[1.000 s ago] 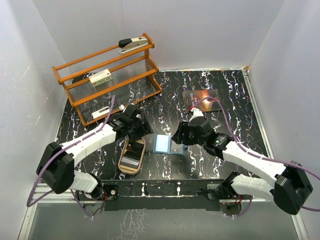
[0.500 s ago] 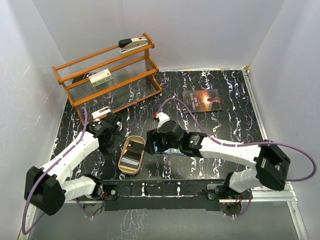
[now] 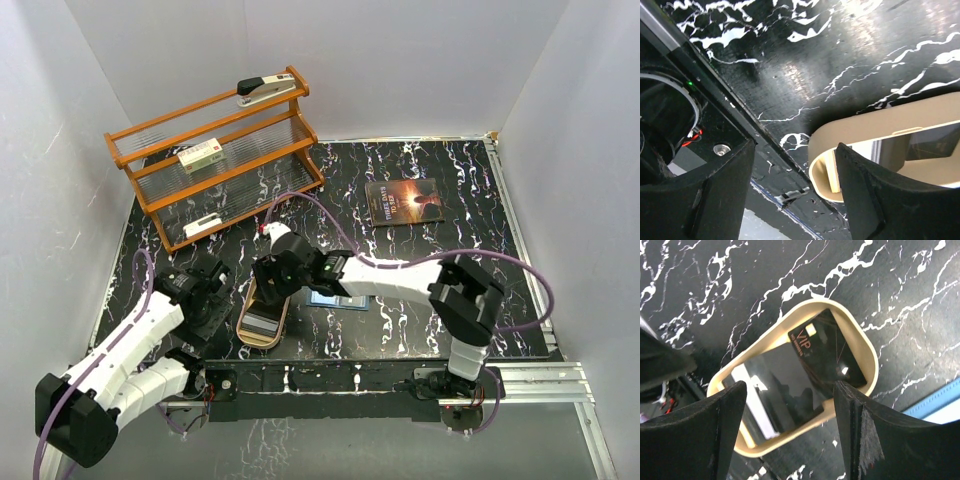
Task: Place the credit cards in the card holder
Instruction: Move the storage box to the center of the board.
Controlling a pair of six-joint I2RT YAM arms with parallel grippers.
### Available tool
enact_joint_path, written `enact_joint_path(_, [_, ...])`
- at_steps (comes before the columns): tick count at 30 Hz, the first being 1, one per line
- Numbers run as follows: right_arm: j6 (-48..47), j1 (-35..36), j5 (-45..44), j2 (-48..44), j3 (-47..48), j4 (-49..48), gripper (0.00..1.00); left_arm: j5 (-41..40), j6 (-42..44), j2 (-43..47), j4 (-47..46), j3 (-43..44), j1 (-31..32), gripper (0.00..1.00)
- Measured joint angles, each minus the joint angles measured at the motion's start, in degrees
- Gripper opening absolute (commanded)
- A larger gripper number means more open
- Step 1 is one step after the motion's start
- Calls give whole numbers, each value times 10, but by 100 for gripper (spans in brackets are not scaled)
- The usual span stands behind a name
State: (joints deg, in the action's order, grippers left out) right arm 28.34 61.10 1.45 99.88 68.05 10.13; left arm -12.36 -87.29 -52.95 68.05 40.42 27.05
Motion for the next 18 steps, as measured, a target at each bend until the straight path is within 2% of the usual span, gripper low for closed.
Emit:
enact_joint_path(11, [-28, 0, -56, 111, 88, 47, 61, 65, -25, 5, -22, -57, 0, 63])
enact_joint_path(18, [-12, -3, -105, 127, 94, 65, 56, 93, -24, 3, -59, -72, -1, 63])
